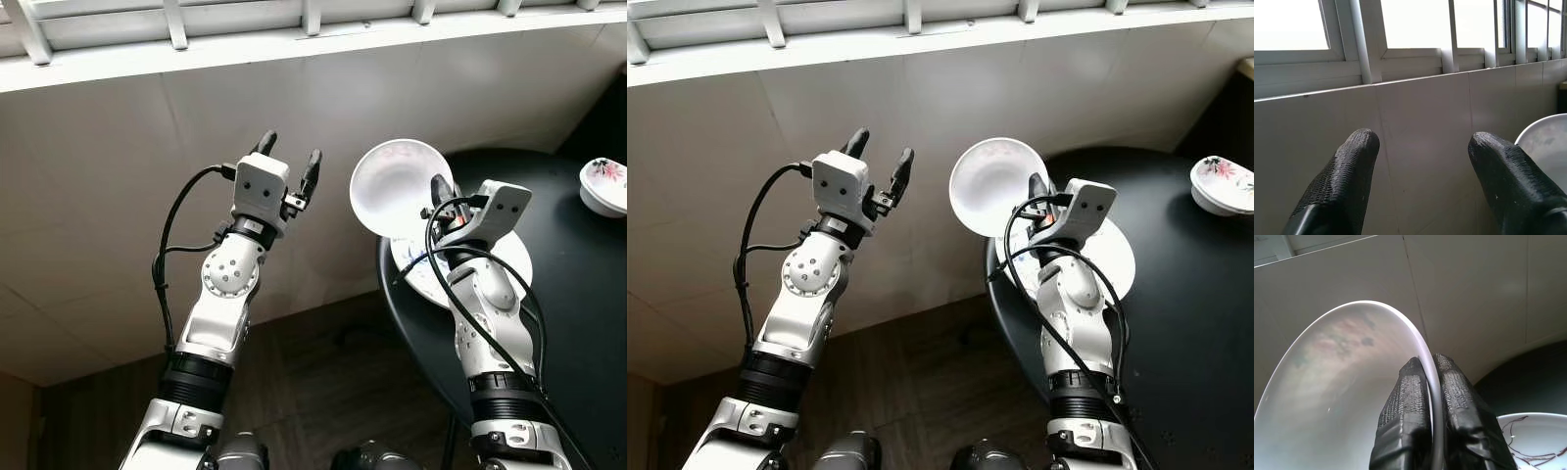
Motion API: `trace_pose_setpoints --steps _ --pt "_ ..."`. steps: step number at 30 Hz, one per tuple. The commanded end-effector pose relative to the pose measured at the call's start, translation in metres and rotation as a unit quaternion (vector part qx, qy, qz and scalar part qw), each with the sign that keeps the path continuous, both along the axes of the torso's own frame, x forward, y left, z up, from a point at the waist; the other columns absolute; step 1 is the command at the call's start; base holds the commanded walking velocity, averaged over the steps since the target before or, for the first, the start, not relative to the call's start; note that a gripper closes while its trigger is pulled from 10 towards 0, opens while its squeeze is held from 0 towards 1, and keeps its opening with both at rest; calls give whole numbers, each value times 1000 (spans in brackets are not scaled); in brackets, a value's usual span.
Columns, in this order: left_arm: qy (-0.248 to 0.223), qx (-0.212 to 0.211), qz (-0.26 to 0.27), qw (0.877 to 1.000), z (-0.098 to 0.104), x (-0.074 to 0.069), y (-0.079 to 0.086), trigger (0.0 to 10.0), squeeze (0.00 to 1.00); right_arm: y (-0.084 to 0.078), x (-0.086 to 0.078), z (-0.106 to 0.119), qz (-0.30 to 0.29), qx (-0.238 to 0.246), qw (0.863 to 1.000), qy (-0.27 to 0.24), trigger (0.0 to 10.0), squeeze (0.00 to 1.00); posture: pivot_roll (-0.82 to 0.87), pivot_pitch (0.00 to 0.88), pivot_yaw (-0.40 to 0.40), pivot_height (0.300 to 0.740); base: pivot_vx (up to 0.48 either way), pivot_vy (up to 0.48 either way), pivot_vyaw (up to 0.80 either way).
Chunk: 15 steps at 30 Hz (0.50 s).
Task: Kitchen organization
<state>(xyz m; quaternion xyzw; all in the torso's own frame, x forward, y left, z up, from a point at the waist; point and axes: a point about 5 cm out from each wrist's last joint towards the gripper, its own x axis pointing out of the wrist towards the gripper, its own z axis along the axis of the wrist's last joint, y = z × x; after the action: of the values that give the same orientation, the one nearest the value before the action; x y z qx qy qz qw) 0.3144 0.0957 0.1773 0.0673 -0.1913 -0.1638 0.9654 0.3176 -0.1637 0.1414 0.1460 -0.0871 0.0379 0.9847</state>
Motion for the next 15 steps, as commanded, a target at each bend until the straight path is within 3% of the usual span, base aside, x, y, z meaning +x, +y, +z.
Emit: trace_pose_setpoints --steps 1,7,15 --pt "6 3 0 1000 -1 1 -2 10000 0 -3 -2 6 -5 -13 1000 -16 0 0 -3 0 -78 740 0 0 781" --pt "10 1 0 1000 -1 2 -2 10000 0 -3 -2 4 -5 -16 1000 -15 0 0 -2 0 -78 740 0 0 786" --pt "3 0 -5 1000 0 1 -4 10000 0 -2 -2 3 -5 -20 1000 -15 0 0 -2 0 -77 740 0 394 788"
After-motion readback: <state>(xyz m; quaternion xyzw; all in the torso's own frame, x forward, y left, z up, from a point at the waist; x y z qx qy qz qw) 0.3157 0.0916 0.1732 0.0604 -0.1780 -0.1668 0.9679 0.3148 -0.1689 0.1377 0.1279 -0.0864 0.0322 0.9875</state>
